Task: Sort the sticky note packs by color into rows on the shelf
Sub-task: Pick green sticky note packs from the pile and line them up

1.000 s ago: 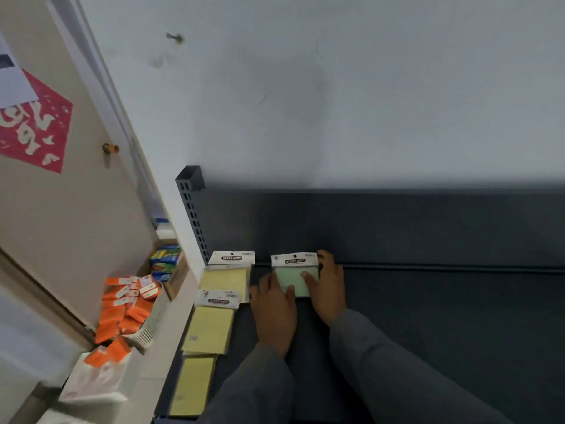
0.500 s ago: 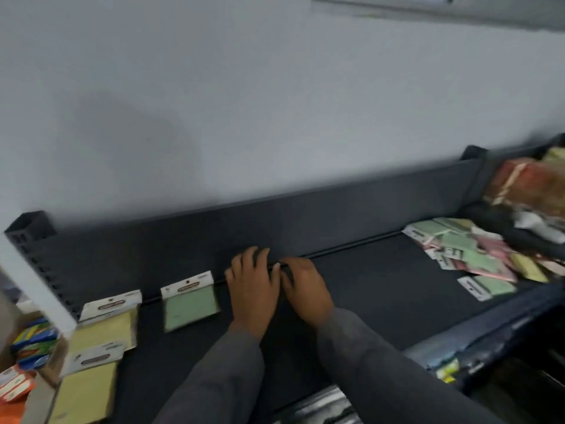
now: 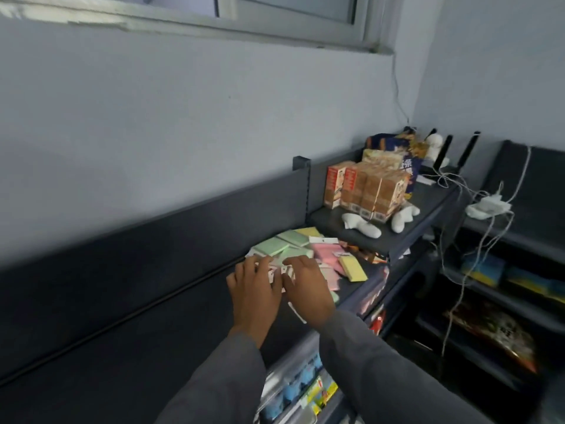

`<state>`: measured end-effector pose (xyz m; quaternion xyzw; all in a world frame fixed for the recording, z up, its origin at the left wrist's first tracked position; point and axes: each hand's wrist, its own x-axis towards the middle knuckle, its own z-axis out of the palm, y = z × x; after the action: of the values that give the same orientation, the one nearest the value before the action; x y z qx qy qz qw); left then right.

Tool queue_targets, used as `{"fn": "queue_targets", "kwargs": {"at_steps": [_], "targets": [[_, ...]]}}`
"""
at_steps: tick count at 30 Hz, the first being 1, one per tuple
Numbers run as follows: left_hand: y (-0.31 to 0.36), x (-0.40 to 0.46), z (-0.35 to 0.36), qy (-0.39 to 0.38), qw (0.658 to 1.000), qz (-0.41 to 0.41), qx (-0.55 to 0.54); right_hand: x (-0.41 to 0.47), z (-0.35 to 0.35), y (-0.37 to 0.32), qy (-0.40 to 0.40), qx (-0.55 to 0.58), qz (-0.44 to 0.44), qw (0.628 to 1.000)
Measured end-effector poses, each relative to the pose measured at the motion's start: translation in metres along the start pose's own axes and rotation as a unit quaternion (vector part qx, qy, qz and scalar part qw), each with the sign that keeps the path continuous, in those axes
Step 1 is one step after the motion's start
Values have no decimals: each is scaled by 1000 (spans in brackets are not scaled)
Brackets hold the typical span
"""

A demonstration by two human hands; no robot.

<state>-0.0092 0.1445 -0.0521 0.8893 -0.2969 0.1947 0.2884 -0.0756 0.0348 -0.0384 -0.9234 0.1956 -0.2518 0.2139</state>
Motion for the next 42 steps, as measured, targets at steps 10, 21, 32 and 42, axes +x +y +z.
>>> {"fn": "queue_targets", "kwargs": {"at_steps": [10, 21, 32, 42], "targets": [[7, 83, 96, -105, 945, -285, -119, 87, -10, 106, -45, 21, 37, 998], [-13, 162, 146, -240, 919, -308, 59, 213, 58, 131, -229, -68, 42, 970], [-48, 153, 115, -65, 948, -256, -174, 242, 68, 133, -213, 160, 84, 960], [-33, 132, 86, 42, 914, -322, -243, 231, 36, 107, -231, 434, 147, 858]]}}
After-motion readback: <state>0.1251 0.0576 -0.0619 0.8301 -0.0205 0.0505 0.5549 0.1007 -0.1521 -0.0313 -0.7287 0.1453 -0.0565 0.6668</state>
